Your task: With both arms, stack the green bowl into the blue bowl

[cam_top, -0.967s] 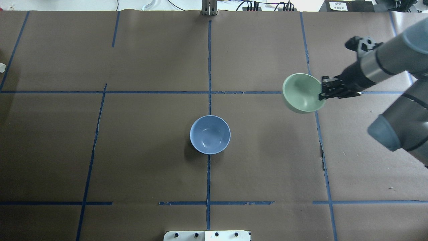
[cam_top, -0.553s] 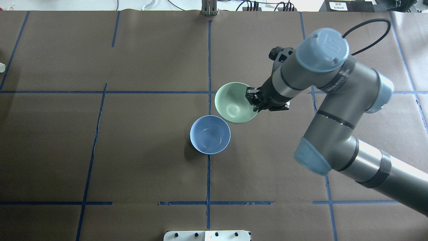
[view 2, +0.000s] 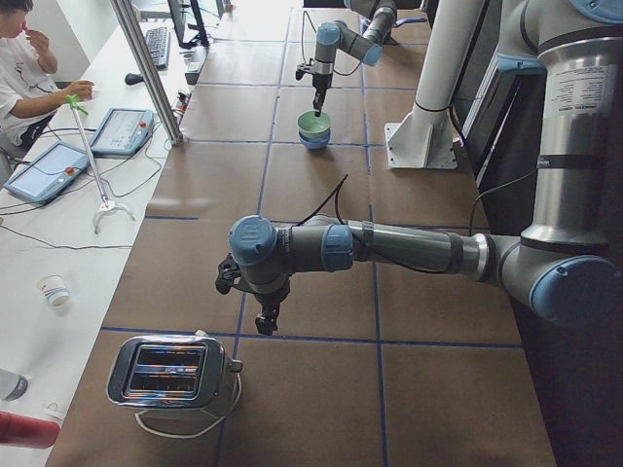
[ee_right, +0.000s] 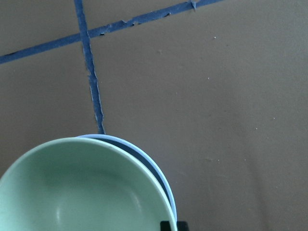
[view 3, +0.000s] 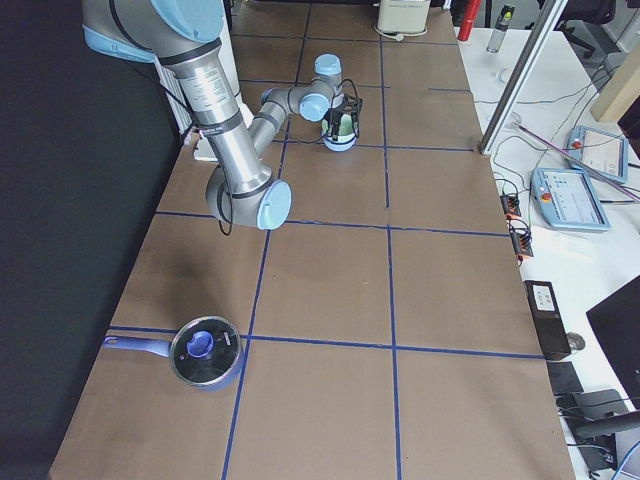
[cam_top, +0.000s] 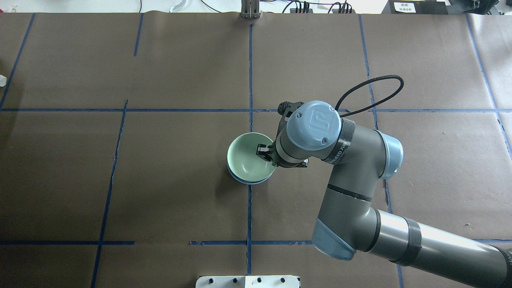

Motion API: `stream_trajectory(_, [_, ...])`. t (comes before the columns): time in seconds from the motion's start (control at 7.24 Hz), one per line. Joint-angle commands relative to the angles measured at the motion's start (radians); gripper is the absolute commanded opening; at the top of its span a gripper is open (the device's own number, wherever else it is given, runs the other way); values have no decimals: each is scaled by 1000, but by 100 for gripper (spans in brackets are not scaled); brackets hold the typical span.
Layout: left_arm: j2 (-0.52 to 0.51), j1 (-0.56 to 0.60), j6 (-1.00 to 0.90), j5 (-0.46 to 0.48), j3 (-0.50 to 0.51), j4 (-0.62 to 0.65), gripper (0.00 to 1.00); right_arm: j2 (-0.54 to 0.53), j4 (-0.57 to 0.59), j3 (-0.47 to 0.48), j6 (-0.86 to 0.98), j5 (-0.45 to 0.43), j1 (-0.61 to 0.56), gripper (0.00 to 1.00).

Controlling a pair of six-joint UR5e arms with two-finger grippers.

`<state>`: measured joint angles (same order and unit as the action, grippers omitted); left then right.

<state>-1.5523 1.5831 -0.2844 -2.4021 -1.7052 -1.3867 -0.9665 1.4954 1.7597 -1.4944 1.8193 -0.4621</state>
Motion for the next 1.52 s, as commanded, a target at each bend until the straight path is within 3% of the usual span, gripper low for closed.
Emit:
stream_trajectory(0.0, [0, 0, 2, 0, -2, 0, 100, 5, -3, -37, -16, -17, 17, 0])
stream_trajectory(0.28, [0, 0, 2, 0, -2, 0, 100, 6, -3, -45, -26, -17, 20, 3])
stream_trajectory(0.41, [1, 0, 2, 0, -2, 0, 100, 9, -12, -45, -30, -17, 19, 21])
stream_trajectory(0.55, [0, 0, 2, 0, -2, 0, 100, 8, -32, -46, -53, -20, 19, 99])
stream_trajectory(0.83, [0, 0, 10, 0, -1, 0, 100, 24, -26, -40, -32, 18, -54, 100])
stream_trajectory(0.97, [0, 0, 55, 3, -2, 0, 100, 15, -18, -42, 47, 144, -140, 100])
stream_trajectory(1.11, [1, -2, 66, 6, 2, 3, 100, 8, 64, -43, 206, 258, -252, 100])
stream_trajectory(1.38, [0, -9, 105, 18, 15, 2, 100, -55, 230, -43, 655, 404, -482, 100])
